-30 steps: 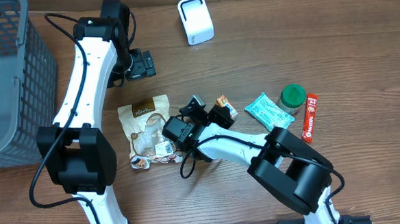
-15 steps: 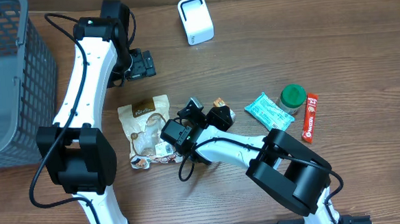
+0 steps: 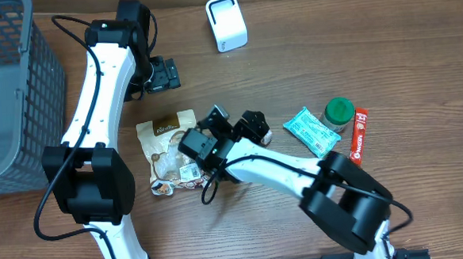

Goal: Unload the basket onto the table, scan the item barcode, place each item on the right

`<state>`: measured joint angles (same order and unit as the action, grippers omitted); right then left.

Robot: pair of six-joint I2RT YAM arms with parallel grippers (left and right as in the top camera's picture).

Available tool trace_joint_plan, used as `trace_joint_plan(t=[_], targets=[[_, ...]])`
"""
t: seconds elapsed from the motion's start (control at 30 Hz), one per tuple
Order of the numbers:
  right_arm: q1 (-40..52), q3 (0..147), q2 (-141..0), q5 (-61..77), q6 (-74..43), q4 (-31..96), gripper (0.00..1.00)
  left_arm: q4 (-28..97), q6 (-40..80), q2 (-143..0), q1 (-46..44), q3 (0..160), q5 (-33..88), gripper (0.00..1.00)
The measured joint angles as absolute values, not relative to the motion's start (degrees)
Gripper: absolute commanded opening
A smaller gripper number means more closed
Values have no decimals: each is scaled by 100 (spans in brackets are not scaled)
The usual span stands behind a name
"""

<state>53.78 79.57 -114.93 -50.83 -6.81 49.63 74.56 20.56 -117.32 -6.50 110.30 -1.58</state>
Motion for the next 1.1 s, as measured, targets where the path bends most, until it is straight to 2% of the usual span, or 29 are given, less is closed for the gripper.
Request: trace_joint_plan(t=[0.33, 0.47, 0.83, 0.93, 1.0, 1.03, 1.07, 1.1], targets=[[4119, 8254, -11021, -2408, -690, 5603, 80, 7459, 2056, -11732, -650, 11030, -158, 100], [3649, 8254, -11021, -1455, -703, 5655, 76, 7459, 2056, -11732, -650, 11030, -158, 100], [3459, 8012, -11019, -574, -725, 5437, 67, 7459, 2056, -11730, -650, 11030, -158, 100], [3461, 7915, -11019, -519, -722, 5306, 61, 7456, 2056, -11732, -650, 11030, -158, 100], [3459, 7863, -11019, -489, -714, 5170, 49, 7459, 2056, -11732, -650, 11030, -158, 100], [3461, 7826, -11019, -482, -760, 5092, 37, 7459, 2056, -11732, -650, 11030, -158, 100], [3461, 7813, -11021, -478, -725, 5068, 31, 7459, 2056, -11732, -650, 11030, -158, 100], [3461, 7782, -11019, -471, -740, 5037, 30, 7459, 2056, -11732, -650, 11030, -158, 100]])
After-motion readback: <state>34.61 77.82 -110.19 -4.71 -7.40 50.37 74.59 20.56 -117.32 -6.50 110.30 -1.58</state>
